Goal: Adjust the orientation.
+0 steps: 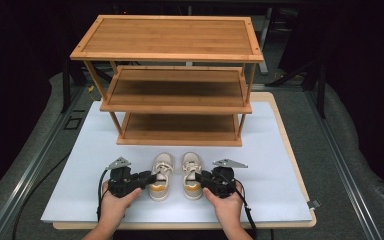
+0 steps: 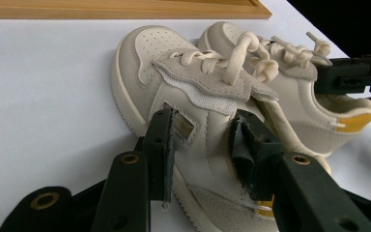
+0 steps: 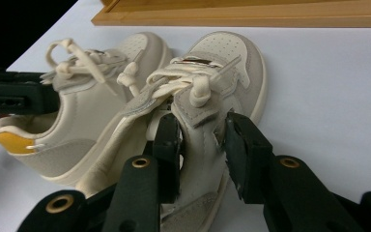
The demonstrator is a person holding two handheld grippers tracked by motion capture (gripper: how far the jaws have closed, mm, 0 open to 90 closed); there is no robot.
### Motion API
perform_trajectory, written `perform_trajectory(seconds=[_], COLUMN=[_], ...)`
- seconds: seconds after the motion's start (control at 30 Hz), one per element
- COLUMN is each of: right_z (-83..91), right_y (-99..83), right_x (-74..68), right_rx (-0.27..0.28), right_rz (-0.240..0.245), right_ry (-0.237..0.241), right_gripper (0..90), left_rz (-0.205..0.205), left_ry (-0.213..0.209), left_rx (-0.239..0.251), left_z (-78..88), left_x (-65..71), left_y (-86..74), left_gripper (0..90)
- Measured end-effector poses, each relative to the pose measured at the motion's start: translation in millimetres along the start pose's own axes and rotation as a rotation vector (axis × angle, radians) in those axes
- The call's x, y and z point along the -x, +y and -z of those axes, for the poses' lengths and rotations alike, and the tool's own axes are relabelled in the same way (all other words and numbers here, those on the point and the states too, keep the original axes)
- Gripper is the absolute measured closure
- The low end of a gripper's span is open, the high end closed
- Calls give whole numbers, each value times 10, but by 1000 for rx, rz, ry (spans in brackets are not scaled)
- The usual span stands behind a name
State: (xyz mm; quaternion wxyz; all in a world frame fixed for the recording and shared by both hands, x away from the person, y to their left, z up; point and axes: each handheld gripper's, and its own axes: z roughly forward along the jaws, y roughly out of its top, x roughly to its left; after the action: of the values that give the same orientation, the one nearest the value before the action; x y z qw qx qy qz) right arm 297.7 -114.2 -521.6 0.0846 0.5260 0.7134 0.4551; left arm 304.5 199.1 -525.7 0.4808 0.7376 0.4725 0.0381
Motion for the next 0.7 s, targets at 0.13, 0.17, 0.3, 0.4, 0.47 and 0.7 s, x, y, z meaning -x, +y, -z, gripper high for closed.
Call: perform_trajectory(seconds=[0.13,0.17,0.3,0.4,0.47,0.7], right_z=[-25,-35,-44,-35,-24,25], right_y=[-17,-21,-39,-46,-44,-36], right_x=[-58,-70,-118,-120,-112,-41], right_rx=[0,3,6,8,4,-2], right_rz=[0,5,22,15,4,-39], right_ry=[9,16,3,14,22,23], right_gripper=[668,668,663,660,658,650], left_rz=[7,7,19,33,25,39], left_ry=[-3,-3,9,-10,-11,-54], left_rx=[9,5,13,13,7,-5], left_z=[-34,-43,-64,-96,-124,-227], left_x=[36,53,109,132,155,172], left_y=[-10,-7,-16,-25,-11,45], left_gripper=[616,616,619,620,620,619])
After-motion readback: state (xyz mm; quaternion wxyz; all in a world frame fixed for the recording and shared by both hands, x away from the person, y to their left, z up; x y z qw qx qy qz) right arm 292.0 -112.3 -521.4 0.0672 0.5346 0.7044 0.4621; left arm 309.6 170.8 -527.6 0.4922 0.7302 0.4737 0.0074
